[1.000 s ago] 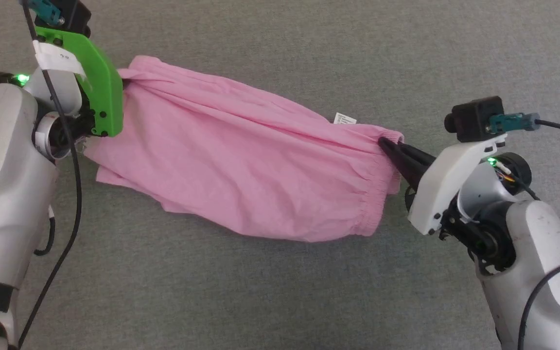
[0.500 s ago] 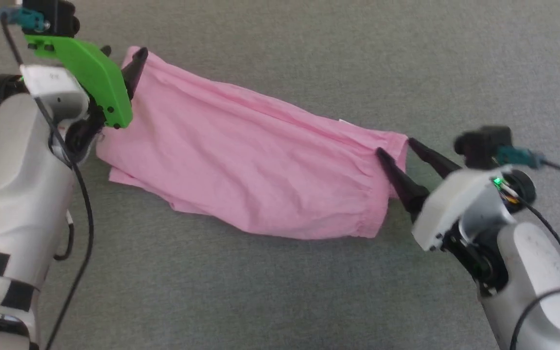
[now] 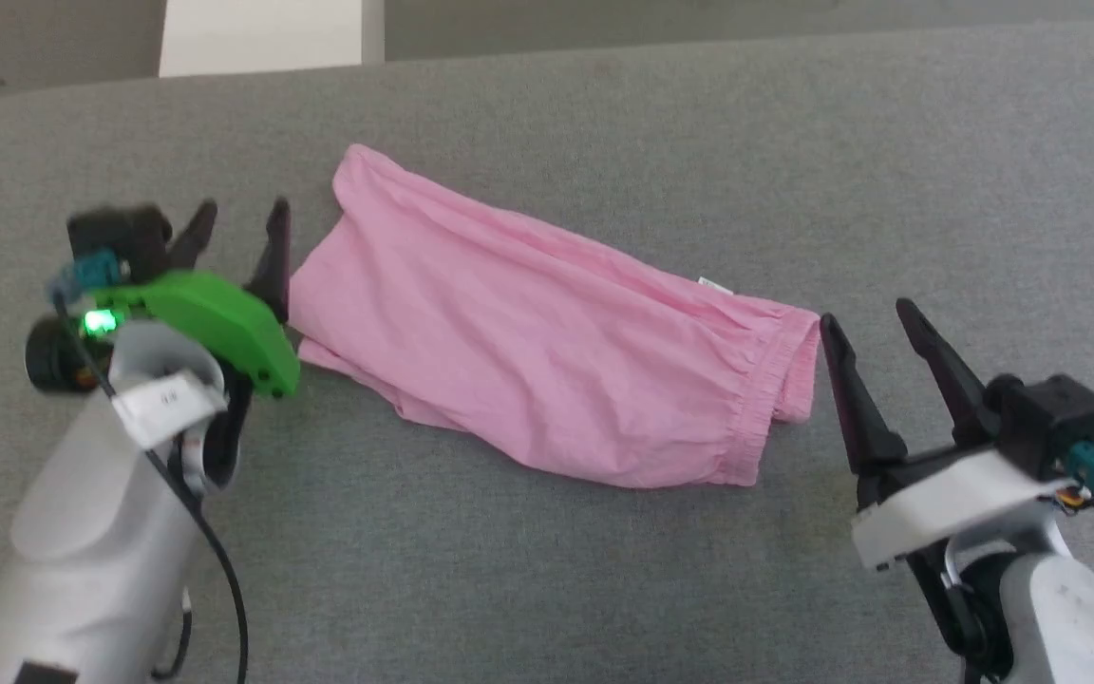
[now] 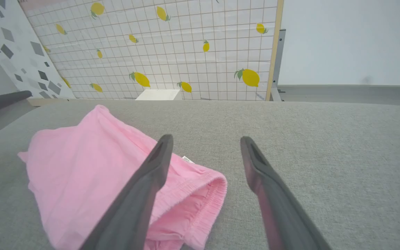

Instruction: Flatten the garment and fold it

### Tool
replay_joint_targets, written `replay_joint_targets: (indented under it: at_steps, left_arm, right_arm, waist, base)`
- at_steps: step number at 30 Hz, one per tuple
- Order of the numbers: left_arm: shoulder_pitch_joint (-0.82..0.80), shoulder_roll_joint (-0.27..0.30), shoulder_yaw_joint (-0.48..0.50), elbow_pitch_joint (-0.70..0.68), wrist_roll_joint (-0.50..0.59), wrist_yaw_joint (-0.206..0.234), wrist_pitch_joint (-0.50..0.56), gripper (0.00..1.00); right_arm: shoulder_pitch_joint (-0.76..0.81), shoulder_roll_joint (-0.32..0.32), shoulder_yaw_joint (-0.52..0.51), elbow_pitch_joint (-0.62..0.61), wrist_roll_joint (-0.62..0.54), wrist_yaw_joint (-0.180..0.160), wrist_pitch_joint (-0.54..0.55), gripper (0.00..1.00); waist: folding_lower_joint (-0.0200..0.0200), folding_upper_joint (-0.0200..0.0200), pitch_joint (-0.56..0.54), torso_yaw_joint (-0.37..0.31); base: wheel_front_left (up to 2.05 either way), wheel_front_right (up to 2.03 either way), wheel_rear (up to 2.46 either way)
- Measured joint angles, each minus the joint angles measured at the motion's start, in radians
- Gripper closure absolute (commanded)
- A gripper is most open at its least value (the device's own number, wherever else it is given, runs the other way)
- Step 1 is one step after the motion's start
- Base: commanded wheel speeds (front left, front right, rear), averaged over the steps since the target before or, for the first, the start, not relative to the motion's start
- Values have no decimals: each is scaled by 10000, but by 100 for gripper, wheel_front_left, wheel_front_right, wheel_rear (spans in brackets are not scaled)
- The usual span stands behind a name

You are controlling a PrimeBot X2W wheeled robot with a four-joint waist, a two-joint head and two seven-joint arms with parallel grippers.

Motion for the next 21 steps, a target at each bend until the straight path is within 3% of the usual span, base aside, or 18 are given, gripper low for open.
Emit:
replay_joint_targets:
  at_steps: [4, 8, 14, 21]
  left_arm:
    - [1021, 98, 10, -581, -125, 305, 290, 0]
    - [1467, 345, -121, -957, -435, 288, 1308, 0]
    - [1443, 773, -376, -1016, -961, -96, 3055, 0]
    - [992, 986, -690, -182, -1356, -476, 4694, 0]
  right_arm:
    - [641, 211, -140, -619, -309, 0, -35, 0]
    - [1080, 330, -157, -1162, -416, 0, 128, 0]
    - [1465, 428, -96, -1628, -508, 0, 378, 0]
    - [1494, 504, 48, -1818, -522, 0, 499, 0]
  waist:
    - [-1, 1, -394, 18]
    - [-1, 0, -654, -50]
    - [-1, 0, -677, -356]
    - [-1, 1, -481, -774]
  base:
    - [0, 0, 0]
    - [0, 0, 0]
    - [0, 0, 0]
    - [0, 0, 0]
